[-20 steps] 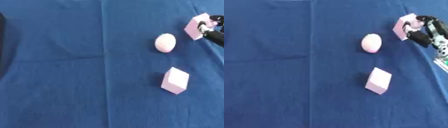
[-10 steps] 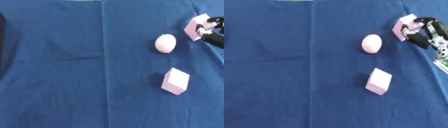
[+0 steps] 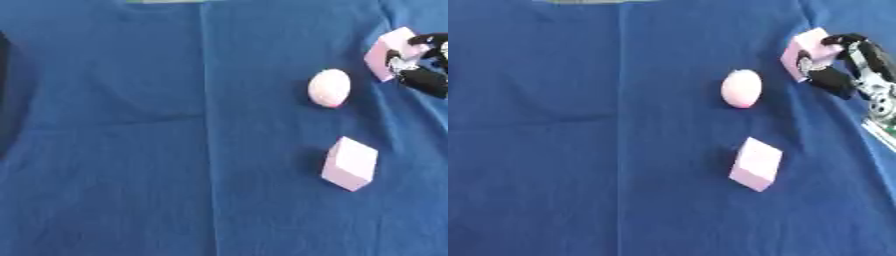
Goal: Pick up the objects with one hand, pass them to the other hand, and then place them into the box on the other side of the table.
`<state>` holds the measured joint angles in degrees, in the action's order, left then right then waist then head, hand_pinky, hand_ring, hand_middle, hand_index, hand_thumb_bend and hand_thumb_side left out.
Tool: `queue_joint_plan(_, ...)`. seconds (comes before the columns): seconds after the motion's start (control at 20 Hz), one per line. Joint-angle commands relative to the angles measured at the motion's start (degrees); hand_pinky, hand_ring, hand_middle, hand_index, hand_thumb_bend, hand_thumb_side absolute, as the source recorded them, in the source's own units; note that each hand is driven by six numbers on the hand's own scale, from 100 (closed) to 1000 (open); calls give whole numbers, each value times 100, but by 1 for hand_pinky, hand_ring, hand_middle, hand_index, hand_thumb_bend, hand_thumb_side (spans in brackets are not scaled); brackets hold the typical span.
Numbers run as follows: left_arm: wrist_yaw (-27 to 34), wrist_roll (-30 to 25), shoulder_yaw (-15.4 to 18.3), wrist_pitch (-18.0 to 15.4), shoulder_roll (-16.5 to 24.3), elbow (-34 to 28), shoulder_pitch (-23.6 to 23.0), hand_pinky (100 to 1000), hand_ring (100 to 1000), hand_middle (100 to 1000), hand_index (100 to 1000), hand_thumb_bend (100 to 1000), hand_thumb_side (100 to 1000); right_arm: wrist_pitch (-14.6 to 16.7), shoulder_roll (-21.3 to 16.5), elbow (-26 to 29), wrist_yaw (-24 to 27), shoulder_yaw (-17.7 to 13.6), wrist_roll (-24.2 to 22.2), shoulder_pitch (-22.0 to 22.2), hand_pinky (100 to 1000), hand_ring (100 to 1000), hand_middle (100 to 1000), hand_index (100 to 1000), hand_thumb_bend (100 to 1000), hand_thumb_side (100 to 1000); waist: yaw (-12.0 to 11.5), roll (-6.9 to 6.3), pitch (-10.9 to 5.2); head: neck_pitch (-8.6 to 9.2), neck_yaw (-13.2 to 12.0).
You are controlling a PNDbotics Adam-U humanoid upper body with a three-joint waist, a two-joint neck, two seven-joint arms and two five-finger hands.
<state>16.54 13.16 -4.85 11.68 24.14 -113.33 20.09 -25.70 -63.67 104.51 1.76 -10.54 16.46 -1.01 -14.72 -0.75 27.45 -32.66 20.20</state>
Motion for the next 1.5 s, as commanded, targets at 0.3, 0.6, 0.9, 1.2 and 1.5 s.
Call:
queue_joint_plan(0.3,-33,-30,-3,8,87,-126,3,946,792,811,805,152,918,-34,-48,11,113,45,468,-25,737,723,782,763,270,499,-23,-20,-77,84,20)
queue_joint_plan(0.6,-40,-40,-8,23,89,-126,5,947,792,812,804,151,916,76,-40,122,366,74,933,-6,650,619,681,704,324,349,-7,-22,-98,112,-23)
queue_joint_plan(0.9,-39,-39,-8,20,92,-126,3,948,792,812,801,151,916,247,-46,228,788,142,1401,38,603,556,620,644,318,295,-30,-17,-118,149,-35)
queue_joint_plan(1.2,-34,-44,-13,26,94,-126,1,949,792,812,800,151,914,378,-59,339,1034,174,1734,77,558,515,584,592,399,157,-18,-12,-146,156,-48)
queue_joint_plan(1.5,-31,-52,-18,36,108,-126,-16,950,793,812,799,151,912,421,-73,424,1239,188,1836,140,557,513,584,588,442,100,-13,0,-200,132,-65)
